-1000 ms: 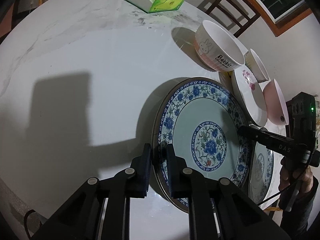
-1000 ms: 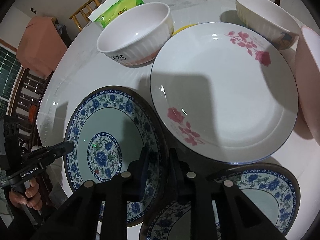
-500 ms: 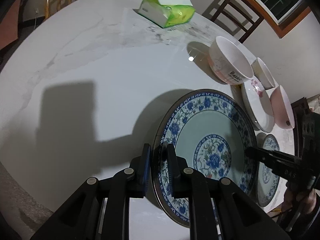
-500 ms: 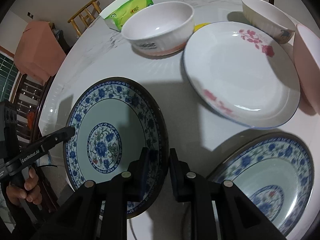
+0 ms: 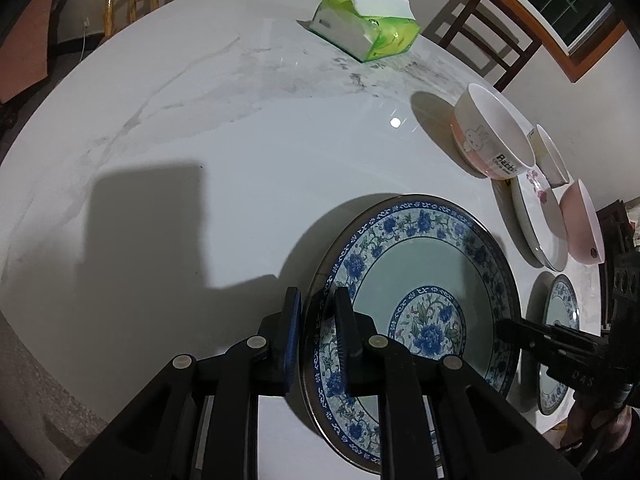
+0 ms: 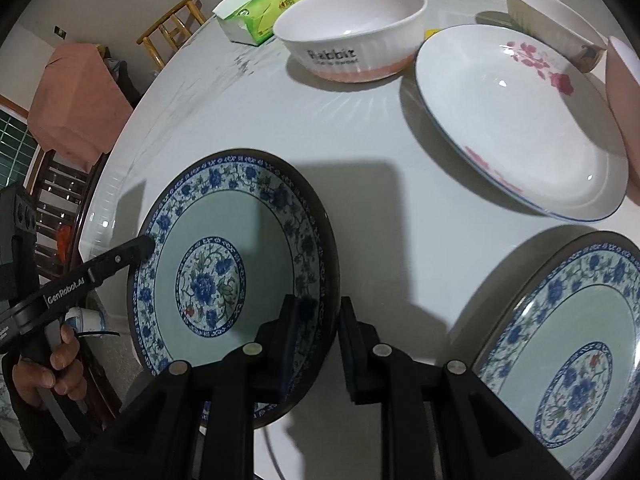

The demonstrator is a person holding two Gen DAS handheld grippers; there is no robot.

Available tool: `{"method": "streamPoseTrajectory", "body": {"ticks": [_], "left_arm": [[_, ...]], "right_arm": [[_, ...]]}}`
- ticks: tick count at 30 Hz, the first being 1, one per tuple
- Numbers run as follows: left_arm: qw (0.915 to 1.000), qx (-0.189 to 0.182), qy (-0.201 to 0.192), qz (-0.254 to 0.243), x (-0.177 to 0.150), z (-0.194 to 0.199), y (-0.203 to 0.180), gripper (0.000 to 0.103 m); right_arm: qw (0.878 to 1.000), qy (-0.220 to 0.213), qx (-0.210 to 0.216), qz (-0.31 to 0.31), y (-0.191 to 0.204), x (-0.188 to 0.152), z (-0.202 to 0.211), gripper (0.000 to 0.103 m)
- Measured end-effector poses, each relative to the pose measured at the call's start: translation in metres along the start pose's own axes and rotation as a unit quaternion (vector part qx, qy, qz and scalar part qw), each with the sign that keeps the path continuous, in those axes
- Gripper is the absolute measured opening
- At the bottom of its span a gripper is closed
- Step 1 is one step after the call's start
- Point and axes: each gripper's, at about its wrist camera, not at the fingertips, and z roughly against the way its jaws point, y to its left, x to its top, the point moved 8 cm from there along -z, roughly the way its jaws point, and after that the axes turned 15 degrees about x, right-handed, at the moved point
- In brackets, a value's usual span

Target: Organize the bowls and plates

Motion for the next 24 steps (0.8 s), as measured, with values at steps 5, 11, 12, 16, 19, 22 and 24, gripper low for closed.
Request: {"method": "streamPoseTrajectory", "body": {"ticks": [5, 11, 12, 16, 19, 22, 24], "left_arm": [[1.0, -0.005, -0.007, 0.002, 0.003, -0.002, 0.002, 0.015], [0.9999, -0.009, -0.007, 0.007, 0.002, -0.003, 0.003, 0.017], [0.9999, -0.01, -0.006, 0.007, 0.002, -0.004, 0.003, 0.018], [0.9997, 0.016, -0.016, 0.012, 0.004, -0.002, 0.007, 0.031], [0.9992, 0.019, -0.025, 0.024, 0.006, 0.004, 0.01, 0.039], [0.9988, 0.011, -0.038, 0.028, 0.007, 0.015, 0.007, 0.044], [0.9987, -0.001, -0.044, 0.025, 0.007, 0.023, 0.001, 0.047]], "right_arm": [[1.0, -0.002, 0.001, 0.004, -0.003, 0.002, 0.0, 0.021], [1.0, -0.004, -0.001, 0.009, -0.004, -0.001, 0.003, 0.022], [1.0, -0.003, -0.002, 0.011, -0.002, -0.003, 0.003, 0.022], [1.0, -0.015, -0.012, 0.022, -0.001, -0.002, 0.011, 0.024], [0.999, -0.03, -0.019, 0.028, -0.004, 0.0, 0.022, 0.025], [0.999, -0.042, -0.011, 0.029, -0.006, -0.002, 0.033, 0.025], [0.999, -0.047, -0.005, 0.027, -0.01, -0.005, 0.041, 0.025]]}}
